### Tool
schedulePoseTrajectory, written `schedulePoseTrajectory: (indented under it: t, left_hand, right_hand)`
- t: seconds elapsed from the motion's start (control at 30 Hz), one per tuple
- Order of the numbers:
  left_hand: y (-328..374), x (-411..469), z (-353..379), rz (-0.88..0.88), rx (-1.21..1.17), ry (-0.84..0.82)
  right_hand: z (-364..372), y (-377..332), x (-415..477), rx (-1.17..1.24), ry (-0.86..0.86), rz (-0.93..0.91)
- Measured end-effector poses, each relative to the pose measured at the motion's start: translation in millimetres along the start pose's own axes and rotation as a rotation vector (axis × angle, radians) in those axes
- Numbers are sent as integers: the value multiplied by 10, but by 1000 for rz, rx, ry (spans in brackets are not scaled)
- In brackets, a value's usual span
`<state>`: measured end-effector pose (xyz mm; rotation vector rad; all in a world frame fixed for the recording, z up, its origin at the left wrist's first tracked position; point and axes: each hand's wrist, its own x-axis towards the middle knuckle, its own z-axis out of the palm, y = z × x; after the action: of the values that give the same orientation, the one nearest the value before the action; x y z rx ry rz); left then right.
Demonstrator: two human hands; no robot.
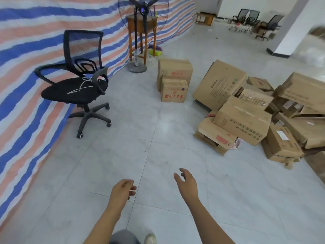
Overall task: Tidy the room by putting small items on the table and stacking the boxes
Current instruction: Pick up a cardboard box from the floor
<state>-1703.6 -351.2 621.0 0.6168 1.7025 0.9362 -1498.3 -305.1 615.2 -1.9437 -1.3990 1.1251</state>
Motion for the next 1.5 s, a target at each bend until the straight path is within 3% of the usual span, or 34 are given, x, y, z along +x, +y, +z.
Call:
schedulePoseTrajectory:
  t: [0.13, 0.33, 0.63, 0.9, 1.17, 1.37, 1.5]
  left_hand:
    - [149, 444, 160, -81, 29, 9]
    - [674, 1426, 580, -122, 119, -77]
    - [2074, 2793, 1402, 38, 154, -303]
    - [2029, 3193, 2029, -140, 389, -541]
    - [2562, 3788, 3069, -45, 446, -507]
    - [2955, 4203, 3938, -81, 380, -330]
    - [3282, 4264, 4780, -32, 353, -364]
  right_hand:
    - [11, 131, 253, -70, -53, 62]
    - [-144, 100, 1023, -42, 40, 221]
    - [-356, -418, 2098, 46, 280, 367]
    - [-521, -379, 2447, 79, 372, 562]
    - [-1124, -67, 3434, 155, 394, 625]
    - [-2248, 35, 4564, 200, 424, 570]
    - [-2967, 142, 5048, 204, 481, 533]
